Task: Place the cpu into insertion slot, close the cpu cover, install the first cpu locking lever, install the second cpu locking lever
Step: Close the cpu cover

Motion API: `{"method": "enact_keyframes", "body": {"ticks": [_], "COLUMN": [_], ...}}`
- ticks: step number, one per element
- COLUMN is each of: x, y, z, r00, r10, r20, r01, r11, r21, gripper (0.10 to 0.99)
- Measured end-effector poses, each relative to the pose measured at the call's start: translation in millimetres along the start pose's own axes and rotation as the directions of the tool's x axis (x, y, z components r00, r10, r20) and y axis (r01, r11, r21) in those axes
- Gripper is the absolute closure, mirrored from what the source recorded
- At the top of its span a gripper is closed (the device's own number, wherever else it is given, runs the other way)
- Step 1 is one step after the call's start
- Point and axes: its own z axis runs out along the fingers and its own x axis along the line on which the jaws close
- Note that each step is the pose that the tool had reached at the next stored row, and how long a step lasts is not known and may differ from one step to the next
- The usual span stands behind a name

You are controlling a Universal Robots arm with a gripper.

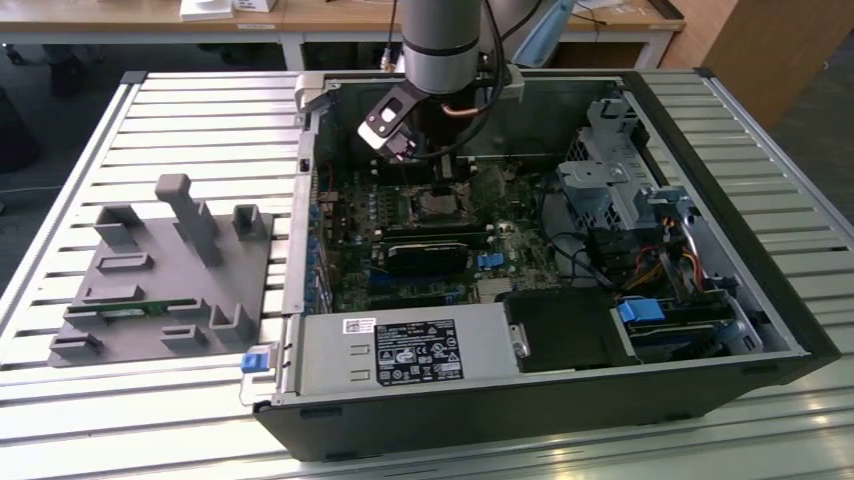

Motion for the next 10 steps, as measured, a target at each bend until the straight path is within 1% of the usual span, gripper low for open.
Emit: {"method": "enact_keyframes", "body": {"ticks": [10], "x": [0.0], "y": [0.2], "z": [-2.3], "r00": [1.0], "r10": [0.0], "r20": [-0.0001], "r01": [0.0], "r11": [1.0], "r21": [0.0], "gripper": [0.98]}}
